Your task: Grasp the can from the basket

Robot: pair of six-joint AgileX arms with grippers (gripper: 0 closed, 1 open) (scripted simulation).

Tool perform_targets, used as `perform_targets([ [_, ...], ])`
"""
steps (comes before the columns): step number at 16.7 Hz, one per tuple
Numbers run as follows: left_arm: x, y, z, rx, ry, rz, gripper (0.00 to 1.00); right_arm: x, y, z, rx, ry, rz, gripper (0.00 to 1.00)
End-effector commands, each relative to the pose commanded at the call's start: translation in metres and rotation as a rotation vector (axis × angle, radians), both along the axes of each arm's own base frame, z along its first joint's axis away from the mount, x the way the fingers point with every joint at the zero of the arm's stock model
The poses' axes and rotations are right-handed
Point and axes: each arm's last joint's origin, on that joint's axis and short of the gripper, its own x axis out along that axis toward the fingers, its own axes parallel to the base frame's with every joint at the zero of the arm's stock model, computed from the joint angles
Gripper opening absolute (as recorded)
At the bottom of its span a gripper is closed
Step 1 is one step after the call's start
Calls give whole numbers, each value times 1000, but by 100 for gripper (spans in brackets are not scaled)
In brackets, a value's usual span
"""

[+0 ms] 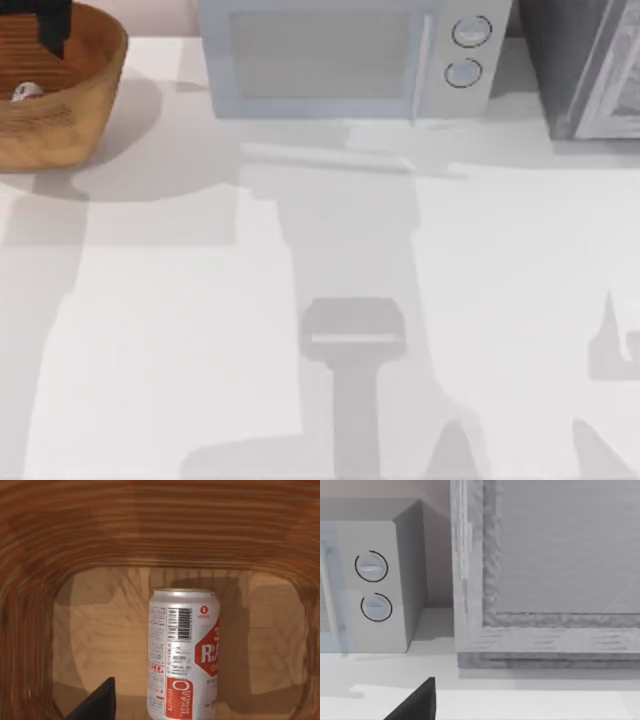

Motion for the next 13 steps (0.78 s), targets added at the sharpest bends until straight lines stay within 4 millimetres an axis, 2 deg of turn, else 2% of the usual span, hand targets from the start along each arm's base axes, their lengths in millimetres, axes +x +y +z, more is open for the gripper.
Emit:
perform_targets([
  [6,10,11,-35,4,104,-24,100,0,0,0,0,0,0,100],
  [13,10,14,-43,9,140,-38,100,0,0,0,0,0,0,100],
])
